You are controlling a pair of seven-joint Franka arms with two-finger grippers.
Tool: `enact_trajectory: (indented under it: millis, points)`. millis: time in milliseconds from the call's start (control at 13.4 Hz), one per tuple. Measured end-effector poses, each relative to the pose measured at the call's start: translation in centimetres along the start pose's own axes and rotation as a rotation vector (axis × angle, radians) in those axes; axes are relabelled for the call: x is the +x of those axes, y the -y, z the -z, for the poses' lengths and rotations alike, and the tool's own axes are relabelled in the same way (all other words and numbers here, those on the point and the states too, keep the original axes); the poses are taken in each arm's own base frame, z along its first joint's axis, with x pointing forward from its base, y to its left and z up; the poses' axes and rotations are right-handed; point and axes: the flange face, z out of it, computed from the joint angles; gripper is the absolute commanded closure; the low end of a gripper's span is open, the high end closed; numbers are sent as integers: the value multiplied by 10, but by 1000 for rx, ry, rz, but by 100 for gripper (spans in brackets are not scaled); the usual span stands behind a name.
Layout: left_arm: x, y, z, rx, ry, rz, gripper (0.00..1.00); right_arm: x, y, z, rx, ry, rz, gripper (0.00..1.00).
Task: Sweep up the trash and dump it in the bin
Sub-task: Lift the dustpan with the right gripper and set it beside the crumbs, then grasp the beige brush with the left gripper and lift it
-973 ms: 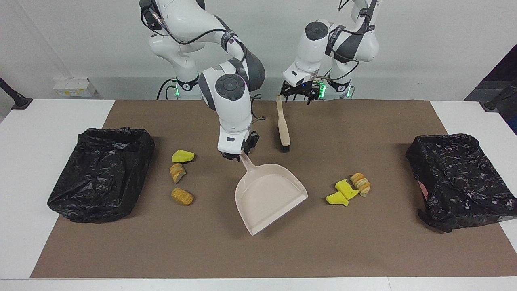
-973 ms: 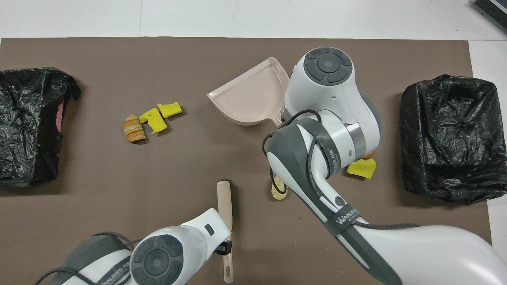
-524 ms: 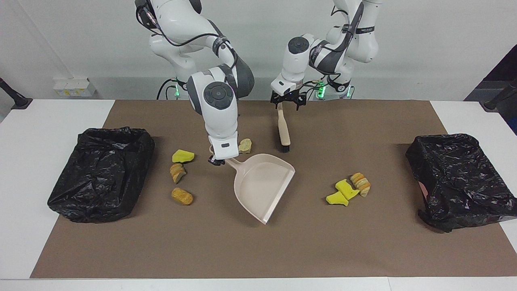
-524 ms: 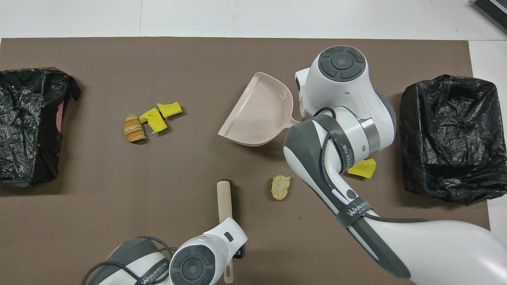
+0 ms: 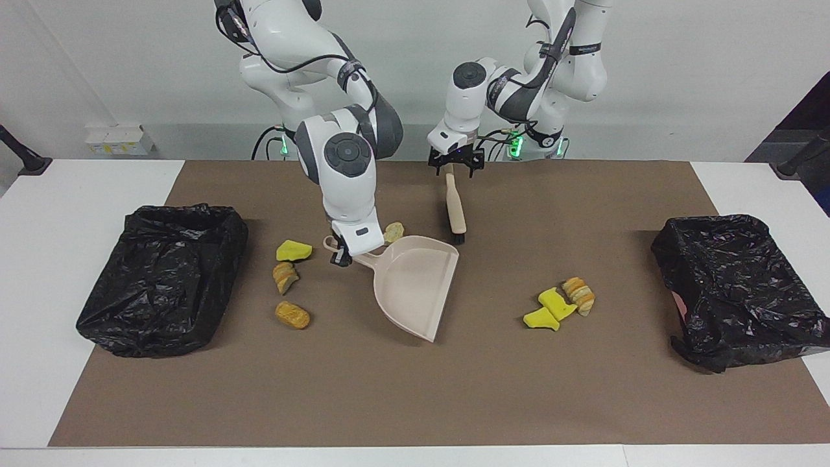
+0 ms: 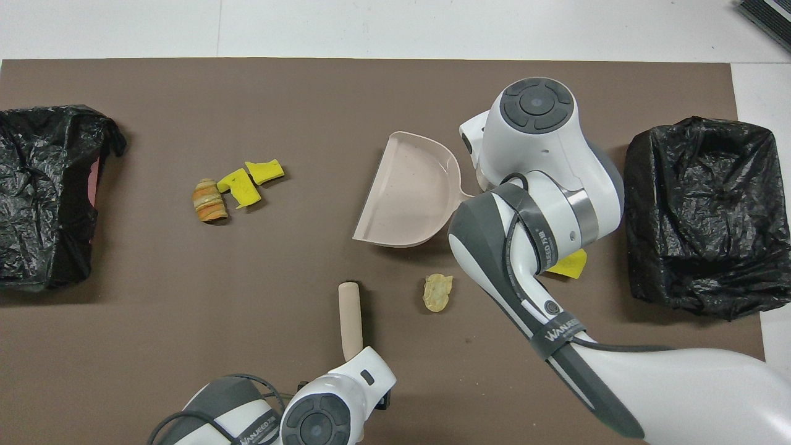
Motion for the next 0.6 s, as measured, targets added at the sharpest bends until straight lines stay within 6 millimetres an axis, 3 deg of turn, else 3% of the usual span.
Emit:
enact_trajectory:
  millis: [150, 300, 599]
  points:
    - [-5, -2, -4, 6, 5, 6, 40, -1, -1, 0, -12, 10, 47, 100]
    - [-6, -2, -7, 8, 7, 10, 98, -2, -3, -1, -39, 30, 109, 100]
    - [-2, 0, -9, 10, 12, 19, 100, 0, -1, -4, -42, 38, 130, 100]
